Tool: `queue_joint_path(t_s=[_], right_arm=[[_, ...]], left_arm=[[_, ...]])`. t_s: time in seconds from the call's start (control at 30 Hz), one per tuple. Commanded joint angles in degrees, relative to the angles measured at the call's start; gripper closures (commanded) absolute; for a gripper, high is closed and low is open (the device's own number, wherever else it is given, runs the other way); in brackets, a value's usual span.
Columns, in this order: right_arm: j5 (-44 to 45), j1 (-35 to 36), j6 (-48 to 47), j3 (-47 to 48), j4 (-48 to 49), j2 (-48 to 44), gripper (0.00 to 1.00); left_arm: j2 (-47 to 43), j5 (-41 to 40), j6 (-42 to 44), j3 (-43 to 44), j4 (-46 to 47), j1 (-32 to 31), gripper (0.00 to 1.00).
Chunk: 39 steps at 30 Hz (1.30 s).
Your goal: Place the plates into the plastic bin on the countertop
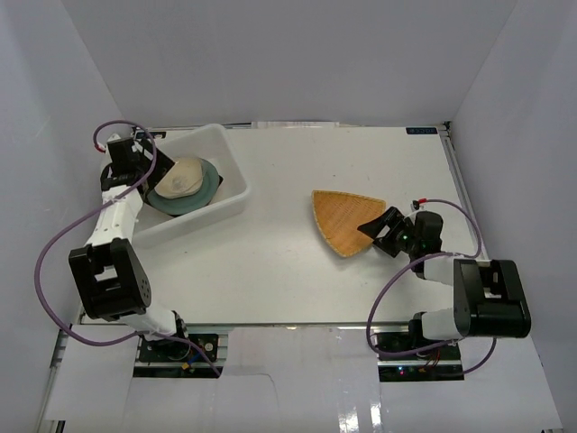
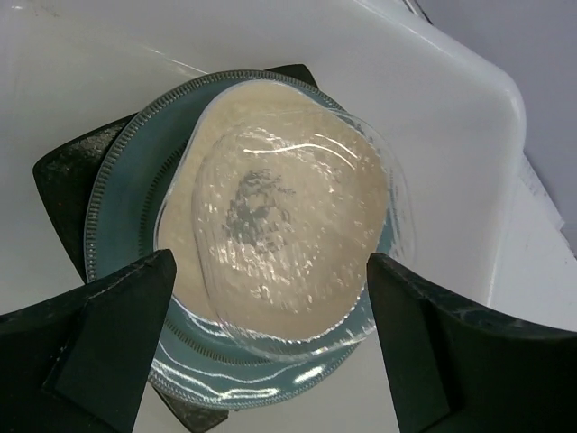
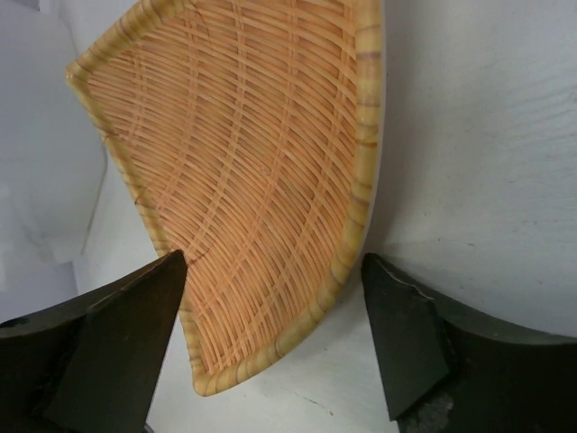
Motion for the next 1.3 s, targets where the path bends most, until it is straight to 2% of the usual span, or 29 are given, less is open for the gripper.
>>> queue_joint_path(t_s=[0.0,0.1,0.13,0.2,0.23,0.27,0.37,0.4,0.47,0.53,0.6,0.63,0.7,0.87,1.1,1.27], right_arm=[[-4.39,-0.05,6.43,-1.6,8.88,6.2,0.18],[-6.15,0.04,13.11,-2.83,18.37,11.21,0.37],[-6.33,0.13,14.78,-3.18,20.39,13.58,0.55],[-7.03,0.04,18.92,-3.88,26.78,15.78,0.73],[-6.95,0.04,20.24,-4.41,29.26,15.88,0.88],[-6.77,0.13,22.16,-5.29,31.38,15.8,0.92],[-7.21,0.13,23.23,-5.65,35.0,12.56,0.92],[-7.56,0.13,23.76,-5.56,35.7,9.59,0.92],[-8.0,0.48,23.85,-5.04,34.92,5.71,0.92],[-7.3,1.35,21.58,-2.14,27.59,-1.32,0.92],[-3.45,4.6,18.16,3.63,20.36,-7.54,0.92],[-1.43,6.0,14.48,6.02,13.36,-8.97,0.92],[3.67,11.1,11.91,10.5,9.44,-9.78,0.92],[5.45,20.33,13.39,27.11,9.95,-0.13,0.92],[9.57,32.72,15.32,56.72,4.25,23.51,0.92],[13.79,40.46,17.96,79.54,-1.73,40.62,0.92]], left_arm=[[-7.9,2.25,0.0,2.09,0.49,0.3,0.02],[-15.52,4.89,-0.53,-0.8,1.98,0.21,0.02],[-17.73,5.68,-0.62,-1.94,2.85,-0.14,0.02],[-23.87,9.61,-0.88,-5.62,4.0,-0.84,0.02],[-25.91,11.29,-0.97,-7.13,4.52,-1.8,0.02],[-27.76,12.96,-0.88,-8.53,4.79,-2.16,0.02],[-34.0,21.39,0.25,-14.07,6.02,-3.74,0.02],[-35.06,28.03,1.22,-16.35,6.98,-4.18,0.02],[-38.05,33.7,3.5,-18.12,7.34,-7.33,0.02],[-40.51,38.79,5.27,-20.31,8.22,-11.72,0.02],[-45.07,40.48,3.35,-21.38,11.01,-14.45,0.02],[-46.57,41.36,2.38,-21.64,12.43,-15.08,0.02],[-49.9,43.47,0.71,-21.21,14.98,-15.17,0.02],[-51.15,43.92,-0.09,-14.44,15.25,-16.57,0.02],[-52.03,37.6,1.4,-9.87,15.52,-20.61,0.02],[-51.42,33.55,2.98,-10.3,15.43,-22.73,0.02]])
